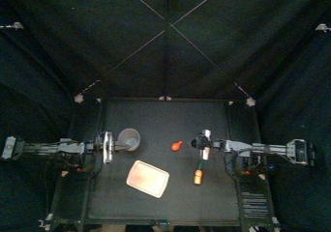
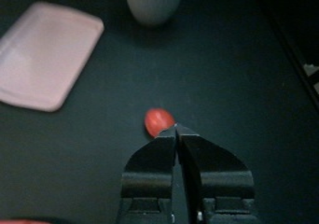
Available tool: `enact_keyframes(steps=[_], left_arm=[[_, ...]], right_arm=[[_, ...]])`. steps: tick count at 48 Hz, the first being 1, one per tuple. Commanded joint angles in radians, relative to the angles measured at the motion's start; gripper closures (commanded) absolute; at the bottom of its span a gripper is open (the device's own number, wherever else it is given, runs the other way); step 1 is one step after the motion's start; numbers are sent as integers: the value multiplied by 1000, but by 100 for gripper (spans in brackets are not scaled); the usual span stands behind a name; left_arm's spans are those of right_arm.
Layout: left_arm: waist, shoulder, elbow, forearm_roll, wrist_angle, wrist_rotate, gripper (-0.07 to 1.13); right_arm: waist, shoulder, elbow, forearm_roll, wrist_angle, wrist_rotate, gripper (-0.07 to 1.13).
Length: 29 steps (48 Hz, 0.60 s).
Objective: Pick the drumstick then place it in the grey bowl
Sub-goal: Pick the drumstick
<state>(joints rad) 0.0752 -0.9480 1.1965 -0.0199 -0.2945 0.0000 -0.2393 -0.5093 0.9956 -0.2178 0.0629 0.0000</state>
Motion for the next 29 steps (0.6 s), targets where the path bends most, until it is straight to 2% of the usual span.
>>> enact_keyframes(steps=[1,5,9,15,17,22,25,29], left_arm=[[5,5,-6,0,-8,2,108],[5,5,-5,-2,-8,2,108],[5,5,-3,-2,-9,2,108],[5,5,-2,2,-8,3,108],[5,5,0,-2,-9,3,108],[6,5,3,-2,-11,2,108],[5,5,2,-2,-12,2,108],[6,5,2,-2,-17,3,108]], right_arm=[[-5,106,-75,-83,61,3,99],[-3,193,-115,-124,95,3,94],[9,275,-164,-163,124,2,80],[12,354,-225,-179,169,6,48],[14,379,-249,-186,189,9,32],[14,419,-279,-190,212,12,8],[14,445,-290,-192,219,9,1],[14,479,-298,-192,222,-2,2]])
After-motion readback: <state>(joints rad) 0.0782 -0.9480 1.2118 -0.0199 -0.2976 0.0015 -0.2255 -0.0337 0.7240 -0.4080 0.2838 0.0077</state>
